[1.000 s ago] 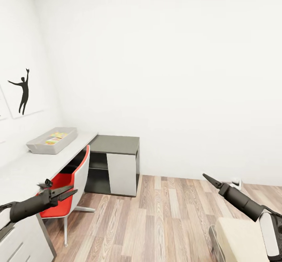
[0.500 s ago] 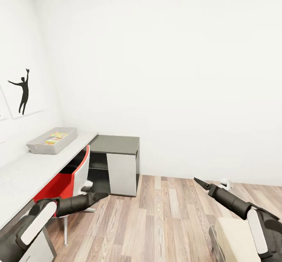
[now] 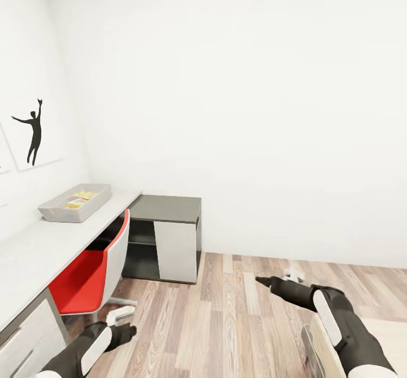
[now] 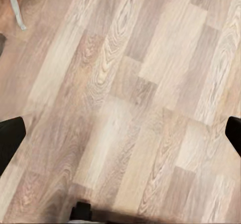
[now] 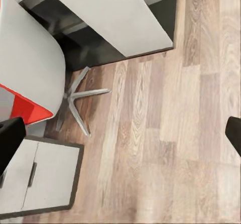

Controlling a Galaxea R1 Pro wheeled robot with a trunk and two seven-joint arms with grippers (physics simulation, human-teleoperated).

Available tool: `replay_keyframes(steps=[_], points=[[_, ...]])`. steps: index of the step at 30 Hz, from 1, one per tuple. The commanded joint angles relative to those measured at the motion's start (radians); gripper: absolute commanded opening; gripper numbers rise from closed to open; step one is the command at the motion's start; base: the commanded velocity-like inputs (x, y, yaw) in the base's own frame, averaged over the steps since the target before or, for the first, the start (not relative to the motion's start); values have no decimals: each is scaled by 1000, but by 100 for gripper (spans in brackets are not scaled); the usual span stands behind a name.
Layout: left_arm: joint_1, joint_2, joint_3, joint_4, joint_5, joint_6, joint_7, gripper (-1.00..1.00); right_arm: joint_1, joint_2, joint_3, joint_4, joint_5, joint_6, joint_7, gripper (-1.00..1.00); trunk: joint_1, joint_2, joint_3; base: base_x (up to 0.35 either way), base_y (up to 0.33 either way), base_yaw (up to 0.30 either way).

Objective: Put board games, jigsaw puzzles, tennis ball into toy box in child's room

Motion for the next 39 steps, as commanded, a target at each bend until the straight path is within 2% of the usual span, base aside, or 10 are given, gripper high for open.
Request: replay_keyframes(steps=[1,5,8,9,13,17,23,26,30,39], points=[[-1,-1,-9,33,-6,-21,15,100,-2,3,15,23,0,7,-20,100,0,-1,0,0,0,0],[1,-9,-11,225,-87,-187,27,100,5,39,100,217,2,-47,-179,100,0,-1,0,0,0,0],[10,-22,-12,345,-111,-290,29,100,16,58,136,404,3,-159,-274,100,0,-1,0,0,0,0],[16,-29,-12,398,-117,-329,29,100,20,63,150,508,4,-229,-307,100,0,-1,0,0,0,0],[71,-40,-13,485,-126,-399,29,100,26,70,207,794,15,-456,-350,100,0,-1,-2,0,0,0],[133,-43,-13,506,-129,-445,28,100,25,86,256,938,38,-607,-367,100,0,-1,-6,0,0,0],[186,-51,-13,520,-127,-491,28,100,30,109,283,996,58,-696,-377,100,0,-1,-16,0,0,0],[216,-60,-13,522,-129,-499,28,100,77,113,288,1004,62,-711,-378,100,0,-1,-21,0,0,0],[240,-75,-14,523,-130,-502,28,100,130,113,291,1007,69,-723,-379,100,0,-1,-27,0,0,0],[260,-86,-15,524,-131,-502,28,100,149,106,291,1008,125,-797,-380,100,0,-1,-42,0,0,0]])
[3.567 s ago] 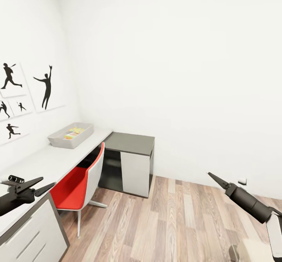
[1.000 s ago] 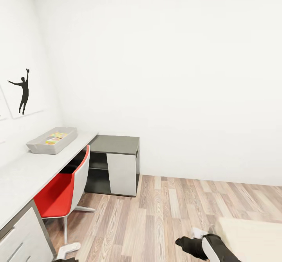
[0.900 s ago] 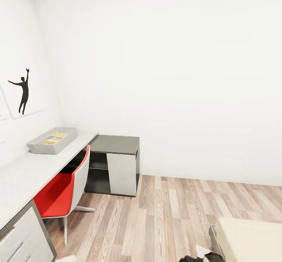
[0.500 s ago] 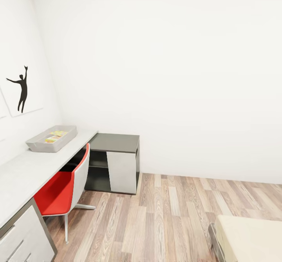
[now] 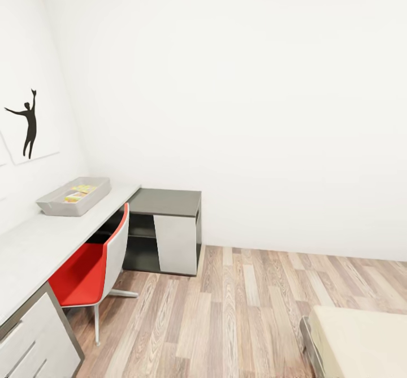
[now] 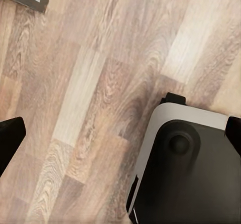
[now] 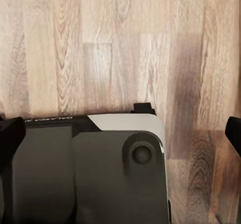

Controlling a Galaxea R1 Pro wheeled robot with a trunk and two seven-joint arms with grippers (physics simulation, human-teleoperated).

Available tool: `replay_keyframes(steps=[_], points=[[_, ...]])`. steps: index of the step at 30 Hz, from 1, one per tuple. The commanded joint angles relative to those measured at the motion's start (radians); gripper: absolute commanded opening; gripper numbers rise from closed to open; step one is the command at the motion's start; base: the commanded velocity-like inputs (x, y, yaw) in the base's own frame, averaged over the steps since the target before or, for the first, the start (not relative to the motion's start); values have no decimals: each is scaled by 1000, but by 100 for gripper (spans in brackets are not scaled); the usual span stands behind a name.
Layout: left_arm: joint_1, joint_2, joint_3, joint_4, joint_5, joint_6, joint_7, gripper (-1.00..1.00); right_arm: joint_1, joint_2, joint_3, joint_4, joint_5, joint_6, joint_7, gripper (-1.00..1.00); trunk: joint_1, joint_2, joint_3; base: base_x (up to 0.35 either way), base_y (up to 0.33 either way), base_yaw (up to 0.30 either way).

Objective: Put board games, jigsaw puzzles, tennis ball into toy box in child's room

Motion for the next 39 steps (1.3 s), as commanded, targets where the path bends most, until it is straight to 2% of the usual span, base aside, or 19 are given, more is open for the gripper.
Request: replay_keyframes(steps=[1,6,8,15,19,23,30,36,39], points=[[2,0,-9,0,8,-2,3,100,3,-1,8,0,-8,-6,2,100,0,-1,-2,0,0,0],[7,-1,-11,1,-2,-3,2,100,33,-5,8,0,2,-53,-3,100,0,-1,-10,0,0,0],[11,-1,-11,1,-30,-3,1,100,46,-7,8,0,4,-91,-6,100,0,-1,-14,0,0,0],[29,-1,-11,1,-112,-7,1,100,92,-8,8,0,5,-149,-7,100,0,-1,-25,0,0,0],[58,-1,-11,1,-132,-29,1,100,118,-9,8,0,5,-198,-7,100,0,-1,-31,0,0,0],[79,-2,-12,1,-139,-53,1,100,135,-8,9,0,6,-228,-25,100,0,-1,-32,0,0,0],[85,-3,-8,0,-133,-62,3,100,140,-8,8,0,2,-236,-86,100,0,-1,-33,0,0,0],[85,5,-10,-4,-137,-63,13,100,141,-12,5,2,-7,-238,-172,100,0,-1,-33,0,0,0],[85,10,-8,-6,-138,-64,14,100,141,-25,6,1,-7,-239,-239,100,0,-1,-33,0,0,0]])
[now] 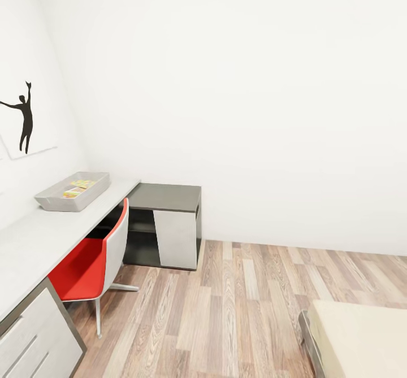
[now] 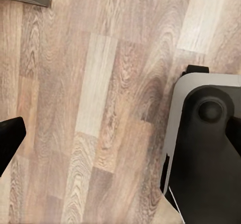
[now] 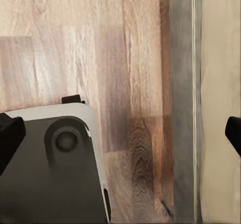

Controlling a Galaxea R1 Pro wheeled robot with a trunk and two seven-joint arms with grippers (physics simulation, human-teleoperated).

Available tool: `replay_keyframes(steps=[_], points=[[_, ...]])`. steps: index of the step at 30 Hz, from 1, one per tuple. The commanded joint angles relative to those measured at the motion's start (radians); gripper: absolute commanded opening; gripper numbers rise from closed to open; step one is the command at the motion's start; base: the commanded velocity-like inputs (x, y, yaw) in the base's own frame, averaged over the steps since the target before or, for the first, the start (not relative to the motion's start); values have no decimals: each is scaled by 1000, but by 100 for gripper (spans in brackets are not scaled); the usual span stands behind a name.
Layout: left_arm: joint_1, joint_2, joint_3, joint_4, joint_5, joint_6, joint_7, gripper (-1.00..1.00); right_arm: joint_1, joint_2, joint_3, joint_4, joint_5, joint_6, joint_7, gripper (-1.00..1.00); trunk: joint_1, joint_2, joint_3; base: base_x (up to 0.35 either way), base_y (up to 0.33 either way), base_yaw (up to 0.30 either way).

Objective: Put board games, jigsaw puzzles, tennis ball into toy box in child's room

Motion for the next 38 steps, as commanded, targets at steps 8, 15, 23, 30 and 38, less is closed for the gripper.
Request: replay_keyframes(steps=[8,15,23,30,38], points=[[0,-30,-3,-1,14,-1,-3,100,-1,-13,9,0,-4,-5,-64,100,1,-2,-2,0,0,0],[0,-70,-4,-1,13,-1,-6,100,-1,4,9,1,-10,-6,-69,100,1,-2,-2,0,0,0],[0,-74,-7,-1,11,-2,-6,100,0,14,7,0,-9,-6,-70,100,1,-2,-2,0,0,0],[0,-74,-8,-1,11,-1,-6,100,-1,10,7,0,-7,-6,-70,100,1,-2,-2,0,0,0],[0,-75,-6,-1,11,-1,-6,100,-1,18,7,0,-10,-6,-70,100,1,-2,-2,0,0,0]])
